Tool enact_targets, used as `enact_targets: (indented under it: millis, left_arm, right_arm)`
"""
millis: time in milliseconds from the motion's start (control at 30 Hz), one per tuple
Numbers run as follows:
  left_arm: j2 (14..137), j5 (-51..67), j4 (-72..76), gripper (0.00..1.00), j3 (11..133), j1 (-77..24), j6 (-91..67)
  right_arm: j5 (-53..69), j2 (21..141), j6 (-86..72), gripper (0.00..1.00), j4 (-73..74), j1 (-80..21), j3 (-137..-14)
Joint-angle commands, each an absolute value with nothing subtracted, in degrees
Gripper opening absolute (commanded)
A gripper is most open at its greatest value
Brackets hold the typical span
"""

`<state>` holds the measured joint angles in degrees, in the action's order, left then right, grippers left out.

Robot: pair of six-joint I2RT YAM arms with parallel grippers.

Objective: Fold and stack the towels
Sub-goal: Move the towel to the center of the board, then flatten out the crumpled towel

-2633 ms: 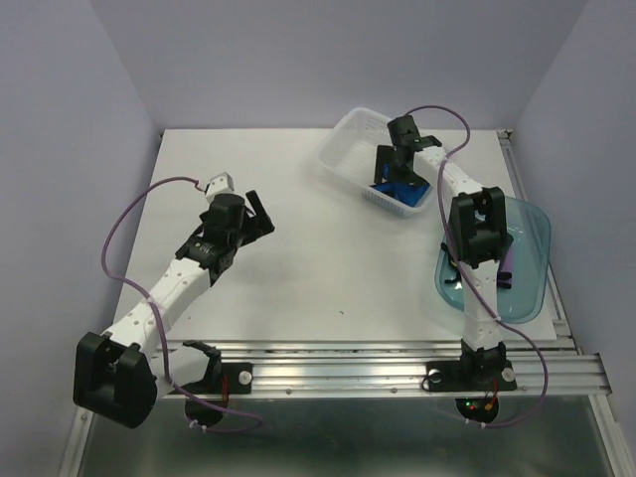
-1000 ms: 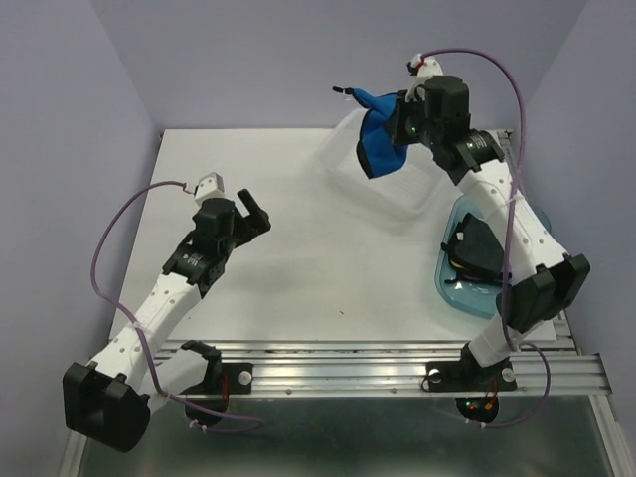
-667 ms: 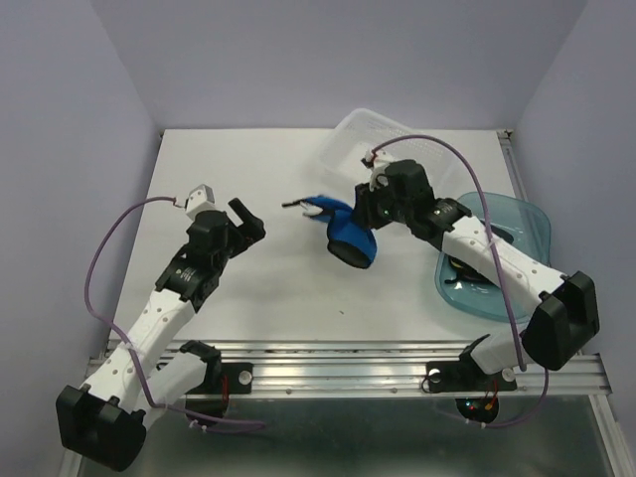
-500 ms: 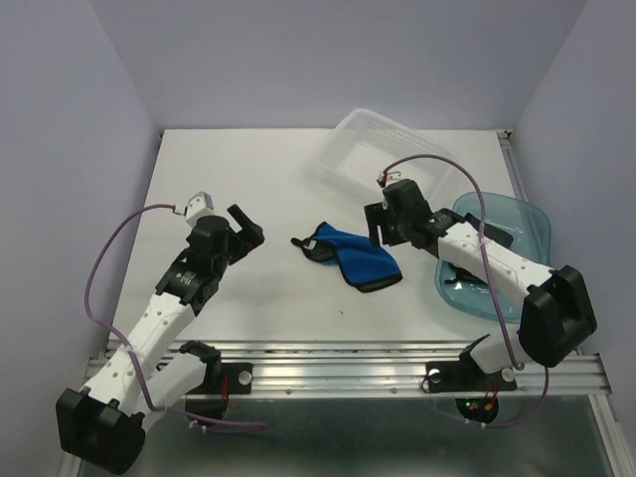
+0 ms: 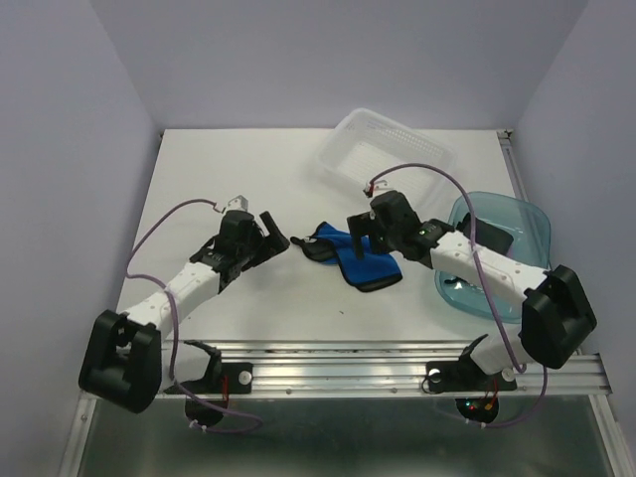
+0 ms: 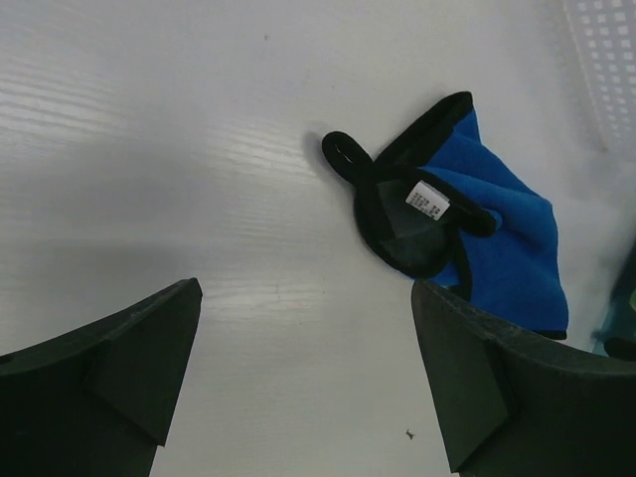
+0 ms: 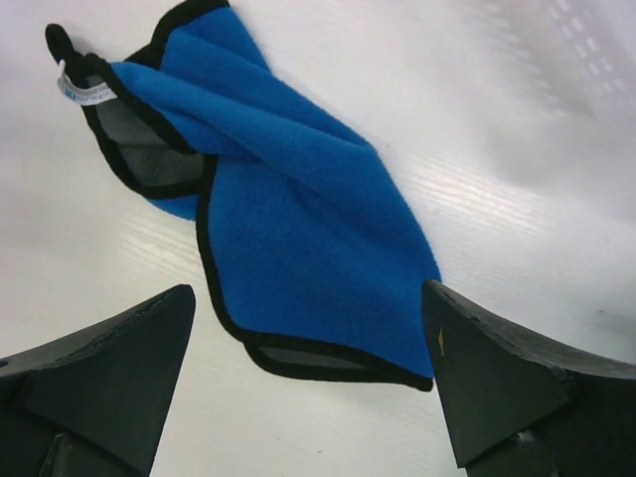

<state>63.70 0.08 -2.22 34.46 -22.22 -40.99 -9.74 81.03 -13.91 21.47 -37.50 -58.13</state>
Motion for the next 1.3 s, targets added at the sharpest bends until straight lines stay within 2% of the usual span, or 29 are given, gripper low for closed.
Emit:
enact_targets:
  millis: [0, 100, 267, 467, 567, 600, 667, 700, 733, 767, 800, 1067, 1267]
  left_arm:
    - [71.8, 4.7, 5.7, 0.99, 40.1, -22.8, -38.1]
    - [79.7, 5.1, 7.1, 0.98, 45.0, -22.7, -37.5]
    - [90.7, 7.8, 8.4, 0.91, 50.7, -23.0, -38.6]
    - [98.3, 8.6, 9.1, 0.87, 54.3, -24.1, -39.6]
    - [100.2, 9.0, 9.5, 0.77, 54.5, -24.7, -39.8]
    - [100.5, 9.5, 9.7, 0.67, 54.5, -24.8, -39.8]
    - [101.2, 9.8, 10.0, 0.56, 54.3, -24.9, -39.9]
    - [101.4, 10.3, 10.2, 0.41, 54.3, -24.9, -39.9]
    - [101.5, 10.5, 10.8, 0.32, 54.3, -24.9, -39.8]
    - [101.4, 10.8, 10.9, 0.18, 54.2, -25.0, -39.8]
    - [101.4, 11.6, 11.0, 0.0, 54.3, -25.0, -39.8]
    - [93.1, 9.8, 14.1, 0.0, 48.7, -25.1, -40.0]
    - [84.3, 8.7, 15.1, 0.0, 41.8, -25.1, -40.4]
  right_arm:
    - [-13.4, 82.1, -19.0, 1.0, 21.4, -40.9, -56.1]
    - [-13.0, 81.1, -23.6, 1.0, 20.5, -42.3, -52.3]
    - [-10.4, 76.3, -28.4, 1.0, 17.5, -42.4, -45.9]
    - [-4.8, 73.4, -32.3, 1.0, 14.1, -42.5, -39.8]
    - [-3.8, 73.0, -34.9, 1.0, 12.4, -42.5, -38.0]
    - [-4.0, 72.9, -36.2, 1.0, 11.2, -42.5, -36.9]
    - [-5.1, 72.5, -38.0, 1.0, 10.2, -42.5, -36.3]
    - [-4.9, 72.5, -38.0, 1.0, 9.9, -42.5, -36.6]
    - [-4.6, 72.1, -38.1, 1.0, 9.8, -42.5, -36.5]
    - [-4.3, 71.7, -38.3, 1.0, 9.7, -42.5, -36.4]
    - [-4.5, 71.5, -38.5, 1.0, 9.8, -42.5, -36.4]
    - [-12.9, 69.8, -45.3, 1.0, 16.2, -42.5, -36.2]
    - [-15.3, 69.4, -46.8, 1.0, 13.8, -42.5, -35.6]
